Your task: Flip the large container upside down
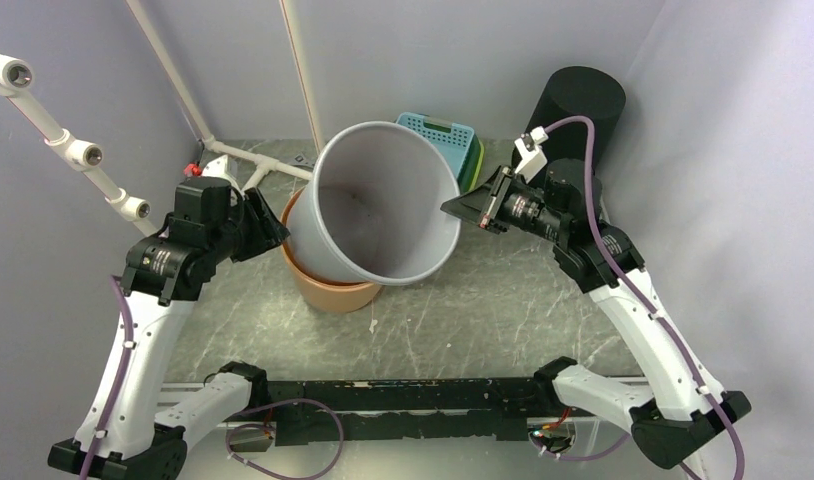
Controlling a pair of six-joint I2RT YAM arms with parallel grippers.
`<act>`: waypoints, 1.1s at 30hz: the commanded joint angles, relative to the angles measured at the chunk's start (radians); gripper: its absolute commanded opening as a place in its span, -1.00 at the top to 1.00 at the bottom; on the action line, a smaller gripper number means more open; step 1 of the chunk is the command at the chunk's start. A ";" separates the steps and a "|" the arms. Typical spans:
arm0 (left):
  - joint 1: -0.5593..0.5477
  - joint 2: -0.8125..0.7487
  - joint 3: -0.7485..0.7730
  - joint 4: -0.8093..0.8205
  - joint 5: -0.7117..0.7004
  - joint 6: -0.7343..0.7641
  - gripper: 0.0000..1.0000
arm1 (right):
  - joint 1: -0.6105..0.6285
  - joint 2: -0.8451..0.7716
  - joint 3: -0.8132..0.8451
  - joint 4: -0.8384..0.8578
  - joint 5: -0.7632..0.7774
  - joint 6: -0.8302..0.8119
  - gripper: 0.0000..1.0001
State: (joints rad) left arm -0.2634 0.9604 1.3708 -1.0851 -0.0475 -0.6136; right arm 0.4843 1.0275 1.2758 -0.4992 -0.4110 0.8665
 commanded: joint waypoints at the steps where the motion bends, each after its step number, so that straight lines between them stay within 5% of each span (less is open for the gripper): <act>1: -0.002 0.002 0.042 -0.010 -0.036 0.010 -0.15 | -0.003 -0.060 0.080 0.143 -0.033 0.028 1.00; 28: -0.002 -0.062 0.075 0.047 0.024 -0.005 -0.45 | -0.004 -0.201 0.060 0.174 0.097 -0.060 1.00; 33: -0.002 -0.066 0.067 0.109 0.132 0.040 -0.54 | -0.004 -0.220 0.102 0.088 0.161 -0.109 1.00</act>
State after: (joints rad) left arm -0.2634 0.9012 1.4319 -1.0645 -0.0246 -0.6128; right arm 0.4786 0.8375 1.3163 -0.4698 -0.3164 0.7803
